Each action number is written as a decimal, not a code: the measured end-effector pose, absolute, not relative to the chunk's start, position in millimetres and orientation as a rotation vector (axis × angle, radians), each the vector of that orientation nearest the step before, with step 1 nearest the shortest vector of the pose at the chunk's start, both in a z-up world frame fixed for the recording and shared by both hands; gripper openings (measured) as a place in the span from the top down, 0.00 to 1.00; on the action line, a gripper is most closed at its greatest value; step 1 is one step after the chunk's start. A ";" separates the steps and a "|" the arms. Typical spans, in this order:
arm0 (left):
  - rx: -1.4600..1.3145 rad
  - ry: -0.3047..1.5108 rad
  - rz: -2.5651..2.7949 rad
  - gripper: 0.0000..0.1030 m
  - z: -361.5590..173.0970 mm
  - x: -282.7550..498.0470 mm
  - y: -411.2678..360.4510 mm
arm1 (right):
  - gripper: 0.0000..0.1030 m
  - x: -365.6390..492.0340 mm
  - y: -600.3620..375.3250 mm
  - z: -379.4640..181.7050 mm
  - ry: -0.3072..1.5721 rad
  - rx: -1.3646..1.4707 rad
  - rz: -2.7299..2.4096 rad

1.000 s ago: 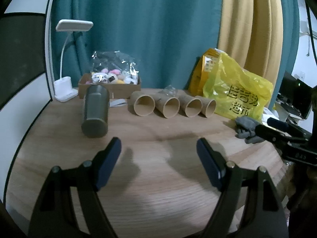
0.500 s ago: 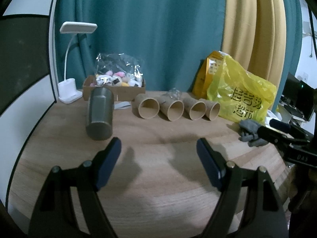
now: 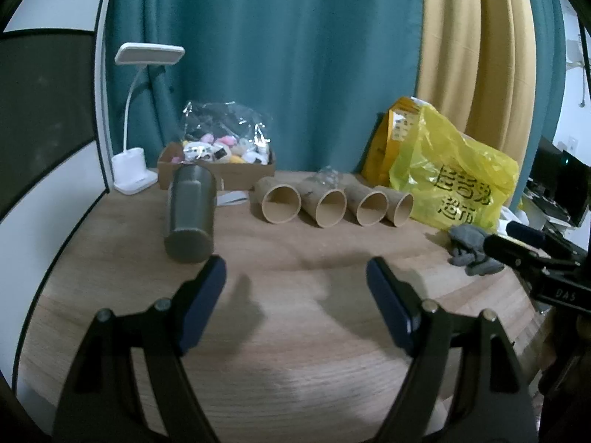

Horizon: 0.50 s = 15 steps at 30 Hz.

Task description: Flip cup upside down

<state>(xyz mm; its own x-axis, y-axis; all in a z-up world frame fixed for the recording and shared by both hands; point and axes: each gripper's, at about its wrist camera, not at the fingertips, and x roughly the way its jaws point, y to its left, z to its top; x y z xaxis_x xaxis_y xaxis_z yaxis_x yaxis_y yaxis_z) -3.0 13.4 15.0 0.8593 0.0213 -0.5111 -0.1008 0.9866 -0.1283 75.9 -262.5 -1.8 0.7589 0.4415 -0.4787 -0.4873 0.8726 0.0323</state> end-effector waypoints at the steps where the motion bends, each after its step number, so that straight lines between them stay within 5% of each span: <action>1: -0.152 0.535 0.065 0.22 14.9 -2.9 13.8 | 0.14 76.1 -262.0 -1.7 0.497 -0.096 0.507; 15: -0.161 0.533 0.079 0.22 15.4 -2.2 18.4 | 0.14 76.8 -260.7 -3.5 0.502 -0.095 0.509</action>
